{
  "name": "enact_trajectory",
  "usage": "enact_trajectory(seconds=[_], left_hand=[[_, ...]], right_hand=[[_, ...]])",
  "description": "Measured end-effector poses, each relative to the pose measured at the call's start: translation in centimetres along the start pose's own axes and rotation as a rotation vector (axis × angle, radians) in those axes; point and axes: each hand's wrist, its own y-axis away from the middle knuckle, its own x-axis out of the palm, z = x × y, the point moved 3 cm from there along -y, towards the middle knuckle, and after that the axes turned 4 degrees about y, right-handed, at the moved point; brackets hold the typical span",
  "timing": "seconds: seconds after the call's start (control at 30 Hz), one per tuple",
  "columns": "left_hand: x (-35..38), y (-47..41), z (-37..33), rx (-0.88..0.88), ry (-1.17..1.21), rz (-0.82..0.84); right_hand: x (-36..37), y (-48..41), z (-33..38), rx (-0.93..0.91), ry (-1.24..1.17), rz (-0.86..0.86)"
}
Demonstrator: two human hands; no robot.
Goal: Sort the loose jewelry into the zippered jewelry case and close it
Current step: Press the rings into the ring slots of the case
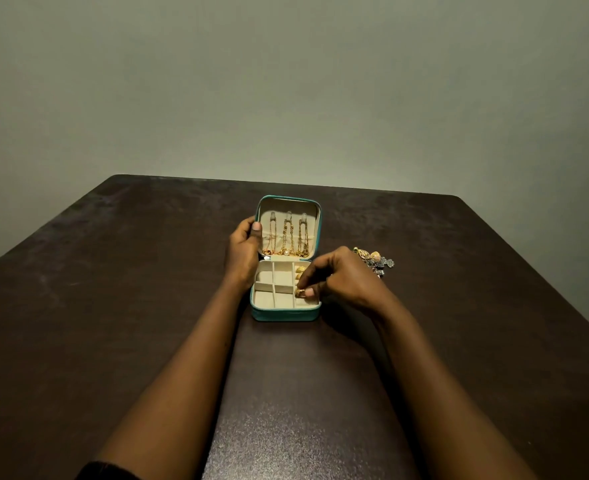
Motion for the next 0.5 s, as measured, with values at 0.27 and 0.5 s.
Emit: enact_trajectory(seconds=[0.27,0.5], left_hand=[[-0.1,-0.1,0.1,0.005,-0.027,-0.005],[-0.1,0.0,-0.1,0.016,-0.057,-0.022]], right_hand=[[-0.9,0.0,0.1,-0.025,0.157,-0.054],[-1.0,-0.2,-0.1,-0.019,0.221,-0.03]])
